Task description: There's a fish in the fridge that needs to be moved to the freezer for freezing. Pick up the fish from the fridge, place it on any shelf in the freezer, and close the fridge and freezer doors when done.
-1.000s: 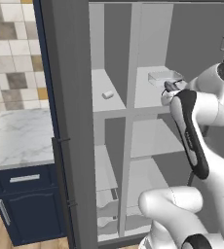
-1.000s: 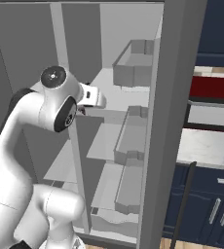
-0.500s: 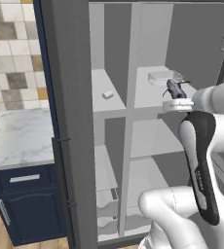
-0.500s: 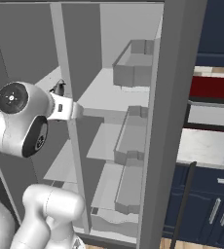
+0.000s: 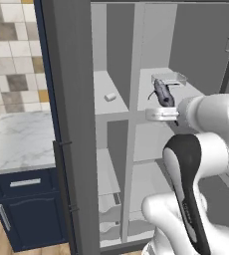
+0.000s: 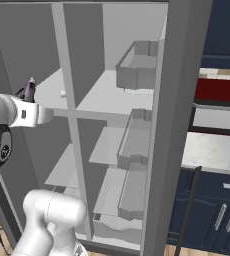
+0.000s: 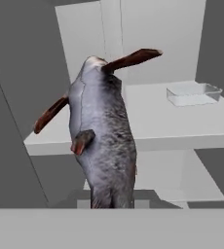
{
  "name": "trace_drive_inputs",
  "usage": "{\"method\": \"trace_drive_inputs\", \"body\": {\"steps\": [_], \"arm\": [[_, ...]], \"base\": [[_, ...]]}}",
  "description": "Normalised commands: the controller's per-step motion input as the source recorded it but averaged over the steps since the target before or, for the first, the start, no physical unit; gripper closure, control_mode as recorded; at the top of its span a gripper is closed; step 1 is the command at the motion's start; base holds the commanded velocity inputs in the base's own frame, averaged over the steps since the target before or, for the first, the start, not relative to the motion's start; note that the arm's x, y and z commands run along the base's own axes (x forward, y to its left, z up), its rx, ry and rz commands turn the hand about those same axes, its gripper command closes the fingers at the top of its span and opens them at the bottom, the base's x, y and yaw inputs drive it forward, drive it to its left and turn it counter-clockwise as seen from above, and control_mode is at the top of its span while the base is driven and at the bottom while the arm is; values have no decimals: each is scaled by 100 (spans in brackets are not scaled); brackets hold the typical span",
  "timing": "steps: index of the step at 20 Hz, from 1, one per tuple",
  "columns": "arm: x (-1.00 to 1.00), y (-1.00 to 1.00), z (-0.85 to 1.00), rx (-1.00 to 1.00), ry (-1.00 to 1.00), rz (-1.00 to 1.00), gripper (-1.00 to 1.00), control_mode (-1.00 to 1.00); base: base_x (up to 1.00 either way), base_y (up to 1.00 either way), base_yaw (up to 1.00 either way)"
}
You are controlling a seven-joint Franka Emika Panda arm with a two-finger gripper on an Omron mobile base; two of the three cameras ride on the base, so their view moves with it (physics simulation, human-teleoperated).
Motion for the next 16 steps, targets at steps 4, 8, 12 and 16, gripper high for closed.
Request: {"method": "trace_drive_inputs", "body": {"steps": [4, 8, 12, 16], "arm": [[-1, 72, 0, 0, 0, 0, 100, -100], [4, 46, 0, 0, 2, 0, 100, -100], [40, 14, 0, 7, 12, 4, 100, -100], [54, 28, -4, 7, 4, 4, 100, -100]], "base": [[0, 0, 0], [0, 0, 0], [0, 0, 0], [0, 0, 0]]}}
